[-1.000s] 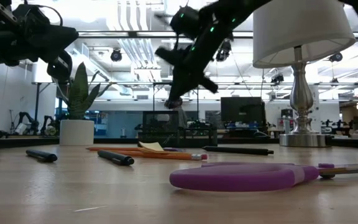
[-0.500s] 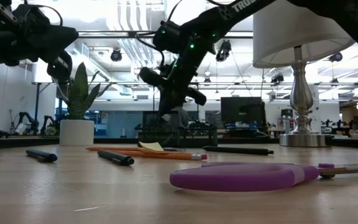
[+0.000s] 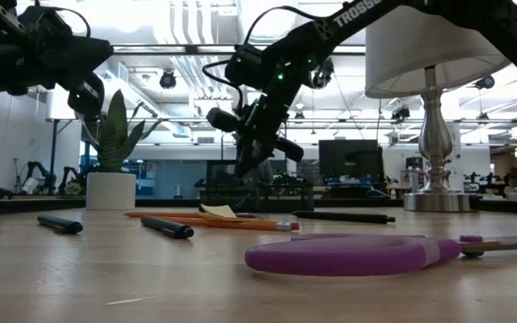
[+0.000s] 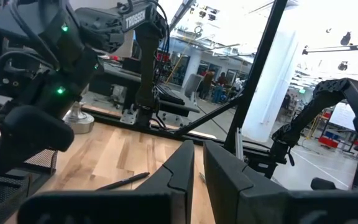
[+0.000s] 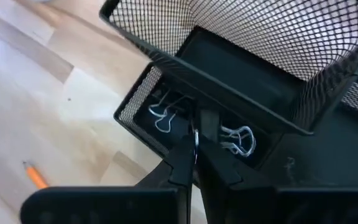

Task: Pick and place office supplies into organizer
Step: Put the black binder clip into the black desk organizer, then put the blue eraser into the black desk organizer

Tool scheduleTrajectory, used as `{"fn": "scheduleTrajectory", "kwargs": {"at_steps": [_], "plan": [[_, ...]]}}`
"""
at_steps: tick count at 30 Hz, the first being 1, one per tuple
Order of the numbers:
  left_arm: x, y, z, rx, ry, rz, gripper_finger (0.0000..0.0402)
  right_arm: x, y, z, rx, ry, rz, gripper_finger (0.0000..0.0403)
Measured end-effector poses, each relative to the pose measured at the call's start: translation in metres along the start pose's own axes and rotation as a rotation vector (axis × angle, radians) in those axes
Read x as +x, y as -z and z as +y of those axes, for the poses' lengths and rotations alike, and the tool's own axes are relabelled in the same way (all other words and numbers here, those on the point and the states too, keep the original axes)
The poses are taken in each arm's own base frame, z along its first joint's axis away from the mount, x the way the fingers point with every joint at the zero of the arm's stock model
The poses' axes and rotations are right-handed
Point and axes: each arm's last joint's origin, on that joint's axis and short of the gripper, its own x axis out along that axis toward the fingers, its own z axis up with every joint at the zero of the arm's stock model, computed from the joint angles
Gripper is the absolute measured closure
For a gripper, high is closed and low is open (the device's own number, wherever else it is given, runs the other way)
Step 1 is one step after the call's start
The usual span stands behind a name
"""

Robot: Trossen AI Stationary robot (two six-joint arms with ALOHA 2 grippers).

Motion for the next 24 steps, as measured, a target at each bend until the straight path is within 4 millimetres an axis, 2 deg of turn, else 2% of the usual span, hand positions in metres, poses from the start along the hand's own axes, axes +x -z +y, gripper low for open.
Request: {"fn": "scheduleTrajectory", "kwargs": {"at_steps": [4,9,12,17,24], "plan": [[0.0,0.0,0.0,0.0,0.0,0.0,0.0382,-0.001,0.003,0.004,-0.034,-0.004,-0.002,0.0357],[0.0,0.0,0.0,0.0,0.0,0.0,0.0382,-0.002,0.007,0.011,-0.056,-0.01,-0.03,0.0295],[0.0,0.0,0.0,0.0,0.0,0.0,0.0382,-0.003,0.014,0.018,-0.158,-0.039,-0.014,0.0263],[0.0,0.0,0.0,0.0,0.0,0.0,0.0382,-0.011,0.041,0.033,-0.404,-0.048,0.088,0.0237],[0.0,0.0,0.0,0.0,0.0,0.0,0.0382,-0.017,0.086,0.038,-0.623,-0.025,0.307,0.0241]]}}
